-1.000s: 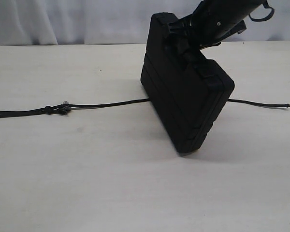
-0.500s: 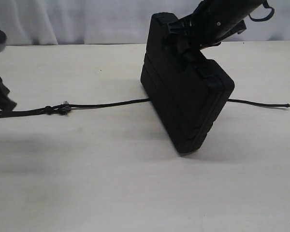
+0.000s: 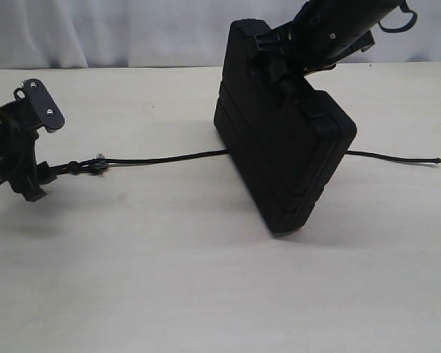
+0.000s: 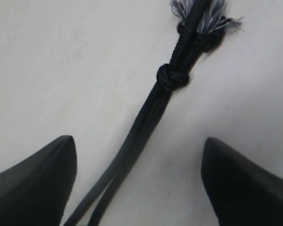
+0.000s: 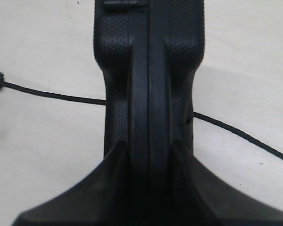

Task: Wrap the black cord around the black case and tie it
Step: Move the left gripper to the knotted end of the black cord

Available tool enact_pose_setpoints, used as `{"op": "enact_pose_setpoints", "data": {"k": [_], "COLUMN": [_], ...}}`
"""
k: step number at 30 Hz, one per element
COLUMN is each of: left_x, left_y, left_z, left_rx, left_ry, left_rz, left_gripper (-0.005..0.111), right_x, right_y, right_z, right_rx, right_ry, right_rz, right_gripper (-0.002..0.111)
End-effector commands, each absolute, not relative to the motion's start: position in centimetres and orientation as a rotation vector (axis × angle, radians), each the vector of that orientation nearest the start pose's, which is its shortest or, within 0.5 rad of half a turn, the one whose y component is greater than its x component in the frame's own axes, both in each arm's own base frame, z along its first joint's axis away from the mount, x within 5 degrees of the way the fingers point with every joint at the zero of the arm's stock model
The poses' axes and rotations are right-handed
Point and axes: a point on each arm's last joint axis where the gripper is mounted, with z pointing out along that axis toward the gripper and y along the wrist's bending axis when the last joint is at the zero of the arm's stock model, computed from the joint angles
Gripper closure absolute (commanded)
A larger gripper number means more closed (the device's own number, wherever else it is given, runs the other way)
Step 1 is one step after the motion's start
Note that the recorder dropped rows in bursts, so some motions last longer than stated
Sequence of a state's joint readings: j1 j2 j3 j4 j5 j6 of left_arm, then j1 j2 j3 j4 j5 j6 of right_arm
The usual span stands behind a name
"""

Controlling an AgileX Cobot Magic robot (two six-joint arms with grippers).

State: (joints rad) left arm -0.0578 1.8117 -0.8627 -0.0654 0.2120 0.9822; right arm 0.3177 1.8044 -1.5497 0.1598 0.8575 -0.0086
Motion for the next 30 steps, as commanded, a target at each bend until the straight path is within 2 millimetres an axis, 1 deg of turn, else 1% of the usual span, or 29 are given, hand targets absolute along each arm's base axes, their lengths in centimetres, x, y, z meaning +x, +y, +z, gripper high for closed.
{"op": "enact_pose_setpoints", "data": {"k": [1,2,4,6,8,10,13,18,21,23,30], "left_x": [34.0,34.6,35.9,36.7,36.9,37.1,37.2,37.2,37.1,36.9,36.7], "left_y": [-2.4,-2.6,-2.8,-3.2,-3.4,-3.7,-3.8,-3.6,-3.4,-3.3,-3.3], "left_z": [13.0,13.3,14.1,14.7,14.7,14.5,13.9,12.7,12.0,11.3,9.3], "left_rx": [0.971,0.876,0.787,0.819,0.933,1.139,1.356,1.593,1.653,1.691,1.752], "left_ry": [2.444,2.485,2.580,2.678,2.764,2.717,2.599,2.387,2.291,2.261,2.268], "left_rz": [0.177,0.134,0.052,-0.022,-0.083,-0.089,-0.079,0.050,0.130,0.151,0.116], "left_gripper": [0.037,0.037,0.037,0.037,0.037,0.037,0.037,0.037,0.037,0.037,0.037], "right_x": [37.7,37.7,37.7,37.7,37.7,37.7,37.7,37.7,37.7,37.7,37.7], "right_y": [13.6,13.6,13.6,13.6,13.6,13.6,13.6,13.6,13.6,13.6,13.6], "right_z": [29.4,29.4,29.4,29.4,29.4,29.4,29.4,29.4,29.4,29.4,29.4], "right_rx": [-0.329,-0.329,-0.329,-0.329,-0.329,-0.329,-0.329,-0.329,-0.329,-0.329,-0.329], "right_ry": [2.586,2.586,2.586,2.586,2.586,2.586,2.586,2.586,2.586,2.586,2.586], "right_rz": [0.320,0.320,0.320,0.320,0.320,0.320,0.320,0.320,0.320,0.320,0.320], "right_gripper": [0.104,0.104,0.104,0.104,0.104,0.104,0.104,0.104,0.104,0.104,0.104]}}
